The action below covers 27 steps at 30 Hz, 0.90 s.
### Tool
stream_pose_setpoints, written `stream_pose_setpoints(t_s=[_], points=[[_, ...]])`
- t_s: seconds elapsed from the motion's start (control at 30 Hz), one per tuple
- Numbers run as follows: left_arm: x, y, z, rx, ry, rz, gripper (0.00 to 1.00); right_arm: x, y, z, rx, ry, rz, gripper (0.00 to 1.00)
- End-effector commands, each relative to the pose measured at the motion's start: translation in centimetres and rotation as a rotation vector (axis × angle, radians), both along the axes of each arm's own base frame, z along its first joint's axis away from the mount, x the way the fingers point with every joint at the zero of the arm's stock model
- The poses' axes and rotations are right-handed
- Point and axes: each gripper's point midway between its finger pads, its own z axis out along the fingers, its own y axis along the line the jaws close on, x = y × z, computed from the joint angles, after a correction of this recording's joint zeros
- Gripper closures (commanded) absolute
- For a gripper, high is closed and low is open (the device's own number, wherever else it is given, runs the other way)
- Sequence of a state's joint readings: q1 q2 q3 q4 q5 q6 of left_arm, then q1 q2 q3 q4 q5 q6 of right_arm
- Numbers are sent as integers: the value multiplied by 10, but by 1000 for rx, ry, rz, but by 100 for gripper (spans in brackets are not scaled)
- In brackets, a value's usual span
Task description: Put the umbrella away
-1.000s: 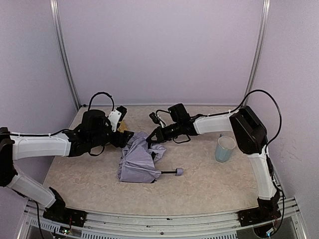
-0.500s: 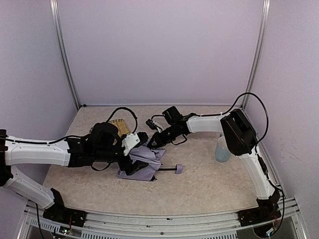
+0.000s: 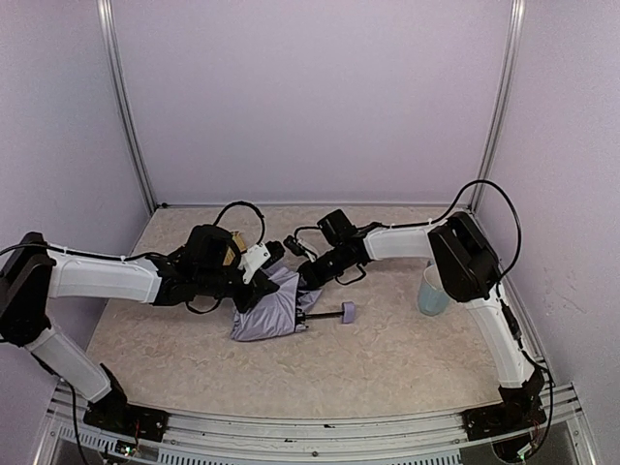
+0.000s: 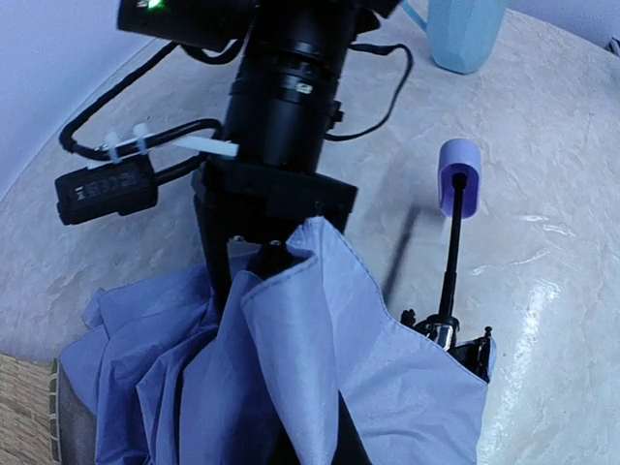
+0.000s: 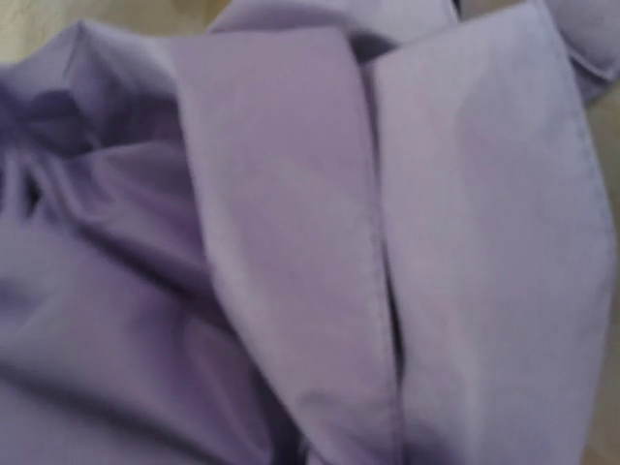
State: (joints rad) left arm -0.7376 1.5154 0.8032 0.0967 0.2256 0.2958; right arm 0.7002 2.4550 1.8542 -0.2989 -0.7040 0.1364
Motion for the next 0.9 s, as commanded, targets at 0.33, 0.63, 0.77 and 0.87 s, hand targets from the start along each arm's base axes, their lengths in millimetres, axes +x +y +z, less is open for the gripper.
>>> stream_pose_setpoints(t_s=[0.33, 0.63, 0.77, 0.87], points=[[45, 29, -115, -14, 534, 182, 100, -21, -31, 37, -17, -81, -52, 83], [35, 30, -133, -42, 673, 135, 100, -9, -75, 104, -95, -362, -205, 28], [35, 29, -136, -43, 689, 124, 100, -67, -42, 113, -121, -690, 91, 0], [35, 29, -136, -47, 698, 121, 100, -103, -16, 88, -195, -884, 352, 0]])
